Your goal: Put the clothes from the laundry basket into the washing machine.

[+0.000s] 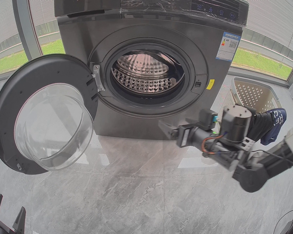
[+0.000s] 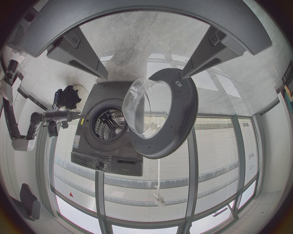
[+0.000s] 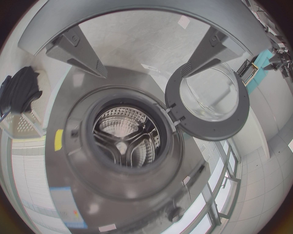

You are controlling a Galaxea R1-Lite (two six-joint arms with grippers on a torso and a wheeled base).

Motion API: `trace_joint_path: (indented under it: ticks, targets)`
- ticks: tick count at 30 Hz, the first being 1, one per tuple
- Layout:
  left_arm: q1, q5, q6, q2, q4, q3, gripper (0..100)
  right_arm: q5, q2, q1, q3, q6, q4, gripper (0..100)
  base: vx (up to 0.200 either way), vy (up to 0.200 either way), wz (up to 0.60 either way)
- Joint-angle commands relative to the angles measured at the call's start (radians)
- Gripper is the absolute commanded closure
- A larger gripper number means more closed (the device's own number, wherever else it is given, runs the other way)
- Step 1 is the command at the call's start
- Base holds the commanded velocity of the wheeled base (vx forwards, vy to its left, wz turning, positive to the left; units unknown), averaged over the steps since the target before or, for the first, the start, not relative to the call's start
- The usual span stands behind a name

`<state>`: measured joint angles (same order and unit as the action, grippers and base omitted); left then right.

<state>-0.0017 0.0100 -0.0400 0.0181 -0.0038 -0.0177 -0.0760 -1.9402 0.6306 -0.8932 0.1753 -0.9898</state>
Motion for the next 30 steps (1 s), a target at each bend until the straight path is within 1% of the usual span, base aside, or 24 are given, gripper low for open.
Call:
trace_joint_path:
  ticks: [1, 3, 7, 8, 9, 11, 12, 13, 14, 15, 16, 19, 20, 23, 24, 25, 26, 27, 28, 29, 30]
  targets:
    - [0.000, 0.001, 0.000, -0.013, -0.002, 0.018, 0, -0.001, 0.461, -0.154, 0.312, -0.048, 0.008, 0, 0.000, 0.000, 0.00]
    - [0.000, 0.001, 0.000, -0.013, -0.001, 0.018, 0, -0.002, 0.543, -0.183, 0.370, -0.053, 0.014, 0, 0.000, 0.000, 0.00]
    - [0.002, 0.001, 0.000, -0.013, -0.001, 0.018, 0, 0.005, 0.698, -0.285, 0.504, -0.082, 0.016, 0, 0.000, 0.000, 0.00]
    - [0.000, 0.001, 0.000, -0.012, -0.001, 0.018, 0, 0.008, 0.719, -0.301, 0.524, -0.085, 0.014, 0, 0.000, 0.000, 0.00]
    - [0.000, 0.001, 0.000, -0.012, -0.001, 0.018, 0, 0.010, 0.773, -0.327, 0.571, -0.089, 0.014, 0, 0.000, 0.000, 0.00]
    - [0.000, 0.001, 0.000, -0.012, -0.001, 0.018, 0, 0.008, 0.839, -0.356, 0.628, -0.091, 0.016, 0, 0.000, 0.000, 0.00]
    - [0.000, 0.001, 0.000, -0.012, -0.001, 0.018, 0, 0.008, 0.839, -0.356, 0.628, -0.091, 0.016, 0, 0.000, 0.000, 0.00]
    - [0.000, 0.001, 0.000, -0.013, -0.001, 0.018, 0, 0.008, 0.902, -0.394, 0.682, -0.094, 0.016, 0, 0.000, 0.000, 0.00]
    - [0.000, 0.001, 0.000, -0.012, -0.001, 0.018, 0, 0.010, 0.932, -0.420, 0.709, -0.099, 0.017, 0, 0.000, 0.000, 0.00]
    - [0.000, 0.001, 0.000, -0.012, -0.001, 0.018, 0, 0.010, 0.946, -0.431, 0.720, -0.103, 0.016, 0, 0.000, 0.000, 0.00]
    - [0.000, 0.001, 0.000, -0.013, -0.001, 0.018, 0, 0.013, 0.992, -0.467, 0.764, -0.111, 0.016, 0, 0.000, 0.000, 0.00]
    - [0.000, 0.001, 0.000, -0.012, -0.001, 0.018, 0, 0.024, 1.106, -0.513, 0.875, -0.115, 0.017, 0, 0.000, 0.000, 0.00]
    - [0.000, 0.001, 0.000, -0.013, -0.001, 0.018, 0, 0.033, 1.161, -0.528, 0.893, -0.115, 0.051, 0, 0.000, 0.000, 0.00]
    - [0.000, 0.001, 0.000, -0.013, -0.001, 0.018, 0, 0.045, 1.284, -0.566, 0.892, -0.115, 0.189, 0, 0.000, 0.000, 0.00]
    - [0.002, 0.001, 0.000, -0.012, -0.001, 0.018, 0, 0.064, 1.354, -0.586, 0.893, -0.117, 0.261, 0, 0.000, 0.000, 0.00]
    - [0.000, 0.001, 0.002, -0.013, -0.001, 0.018, 0, 0.071, 1.377, -0.591, 0.893, -0.119, 0.287, 0, 0.000, 0.000, 0.00]
    - [0.002, -0.001, 0.012, -0.013, -0.002, 0.018, 0, 0.099, 1.446, -0.606, 0.892, -0.129, 0.379, 0, 0.000, 0.000, 0.00]
    - [0.002, -0.002, 0.020, -0.013, -0.001, 0.018, 0, 0.116, 1.495, -0.620, 0.892, -0.132, 0.436, 0, 0.000, 0.000, 0.00]
    - [0.002, -0.004, 0.022, -0.013, -0.001, 0.018, 0, 0.128, 1.541, -0.632, 0.893, -0.132, 0.482, 0, 0.000, 0.000, 0.00]
    - [0.002, -0.004, 0.022, -0.013, -0.001, 0.018, 0, 0.128, 1.541, -0.632, 0.893, -0.132, 0.482, 0, 0.000, 0.000, 0.00]
    - [0.002, -0.004, 0.023, -0.013, -0.001, 0.018, 0, 0.157, 1.629, -0.644, 0.893, -0.132, 0.583, 0, 0.000, 0.000, 0.00]
